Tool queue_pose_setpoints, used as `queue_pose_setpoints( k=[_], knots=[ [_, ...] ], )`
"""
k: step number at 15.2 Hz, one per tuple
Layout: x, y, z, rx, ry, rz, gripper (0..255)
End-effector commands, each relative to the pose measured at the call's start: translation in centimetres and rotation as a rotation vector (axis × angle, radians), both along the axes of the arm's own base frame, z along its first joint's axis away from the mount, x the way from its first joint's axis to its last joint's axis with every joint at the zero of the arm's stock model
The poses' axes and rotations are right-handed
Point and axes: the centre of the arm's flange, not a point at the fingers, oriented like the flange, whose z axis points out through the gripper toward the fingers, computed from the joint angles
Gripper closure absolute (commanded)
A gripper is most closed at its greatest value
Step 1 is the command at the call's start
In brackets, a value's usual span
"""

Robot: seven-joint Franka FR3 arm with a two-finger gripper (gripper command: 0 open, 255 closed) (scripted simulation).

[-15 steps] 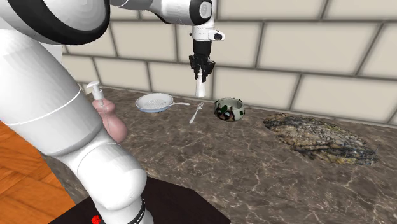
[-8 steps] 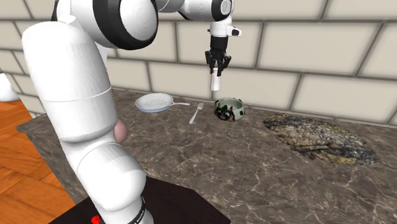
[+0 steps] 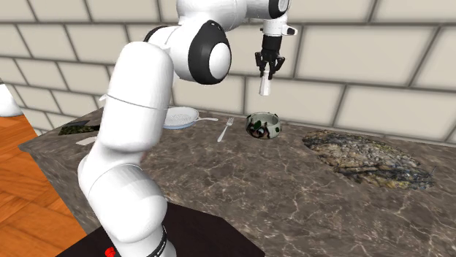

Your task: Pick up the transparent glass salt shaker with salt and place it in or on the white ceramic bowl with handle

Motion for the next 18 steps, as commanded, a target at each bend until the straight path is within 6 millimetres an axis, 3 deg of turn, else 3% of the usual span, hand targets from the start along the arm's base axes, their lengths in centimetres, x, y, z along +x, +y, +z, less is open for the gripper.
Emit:
queue_pose_setpoints(
  k=[1,18],
  knots=[
    [2.3,-0.6,-0.2,0.000,0.001,0.000,255],
    [2.3,-0.6,-9.2,0.000,0.001,0.000,255]
  ],
)
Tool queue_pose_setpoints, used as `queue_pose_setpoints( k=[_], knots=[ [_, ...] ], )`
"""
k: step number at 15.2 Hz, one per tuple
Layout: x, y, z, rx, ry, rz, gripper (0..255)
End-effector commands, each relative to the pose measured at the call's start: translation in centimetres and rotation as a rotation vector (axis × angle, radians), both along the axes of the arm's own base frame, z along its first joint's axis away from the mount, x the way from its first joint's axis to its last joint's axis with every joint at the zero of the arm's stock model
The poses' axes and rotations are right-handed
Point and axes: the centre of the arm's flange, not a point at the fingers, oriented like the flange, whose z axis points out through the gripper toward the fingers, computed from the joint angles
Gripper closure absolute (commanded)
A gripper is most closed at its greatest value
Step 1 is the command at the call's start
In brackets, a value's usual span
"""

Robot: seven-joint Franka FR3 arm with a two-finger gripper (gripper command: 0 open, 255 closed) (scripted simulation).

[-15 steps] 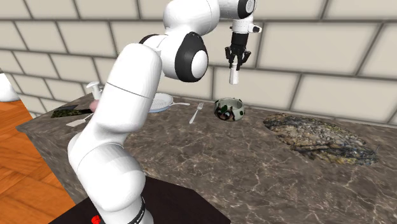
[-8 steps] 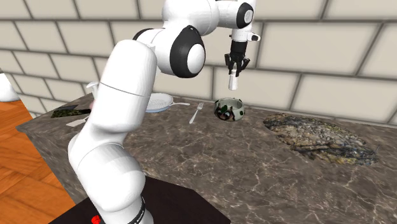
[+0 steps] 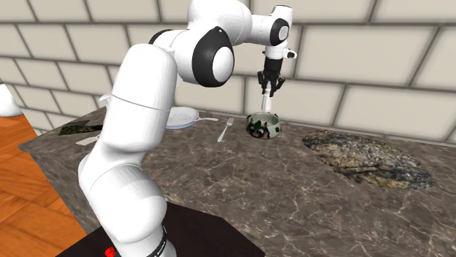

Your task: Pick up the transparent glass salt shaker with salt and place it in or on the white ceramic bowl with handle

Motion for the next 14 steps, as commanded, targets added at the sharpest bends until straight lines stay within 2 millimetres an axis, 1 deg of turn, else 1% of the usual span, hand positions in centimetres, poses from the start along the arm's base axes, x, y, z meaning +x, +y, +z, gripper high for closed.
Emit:
queue_pose_setpoints(
  k=[1,3,11,12,14],
  knots=[
    [-0.1,0.0,-1.1,0.000,-0.001,0.000,255],
    [-0.1,0.0,-2.3,0.000,-0.001,0.000,255],
    [-0.1,0.0,-2.3,0.000,-0.001,0.000,255],
    [-0.1,0.0,-2.3,0.000,-0.001,0.000,0],
    [-0.1,0.0,-2.3,0.000,-0.001,0.000,0]
  ],
)
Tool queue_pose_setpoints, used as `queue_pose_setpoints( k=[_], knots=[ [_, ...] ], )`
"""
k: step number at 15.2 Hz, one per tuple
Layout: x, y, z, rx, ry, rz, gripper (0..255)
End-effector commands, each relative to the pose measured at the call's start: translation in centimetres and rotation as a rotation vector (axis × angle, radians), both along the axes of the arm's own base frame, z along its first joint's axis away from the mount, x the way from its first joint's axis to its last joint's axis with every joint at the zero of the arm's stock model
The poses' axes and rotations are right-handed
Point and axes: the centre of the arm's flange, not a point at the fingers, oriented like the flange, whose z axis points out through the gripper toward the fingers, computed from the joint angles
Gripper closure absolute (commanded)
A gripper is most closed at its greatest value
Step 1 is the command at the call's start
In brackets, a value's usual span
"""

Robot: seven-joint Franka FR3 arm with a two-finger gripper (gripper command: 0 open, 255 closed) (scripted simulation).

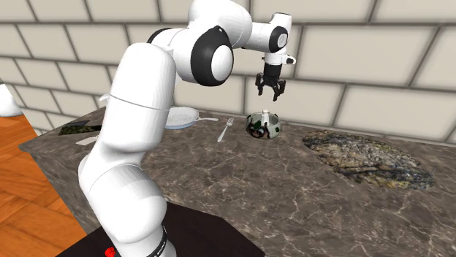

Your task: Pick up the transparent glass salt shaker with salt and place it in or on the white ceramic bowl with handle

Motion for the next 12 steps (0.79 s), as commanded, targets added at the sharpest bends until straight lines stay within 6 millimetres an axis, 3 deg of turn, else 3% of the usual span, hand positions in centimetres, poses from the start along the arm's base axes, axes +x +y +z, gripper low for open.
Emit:
queue_pose_setpoints(
  k=[1,3,7,12],
  knots=[
    [0.0,0.0,0.0,0.000,0.000,0.000,0],
    [0.0,0.0,0.0,0.000,0.000,0.000,0],
    [-0.1,-0.4,5.0,0.000,0.000,0.000,0],
    [-0.1,-0.4,5.0,0.000,0.000,0.000,0]
  ],
)
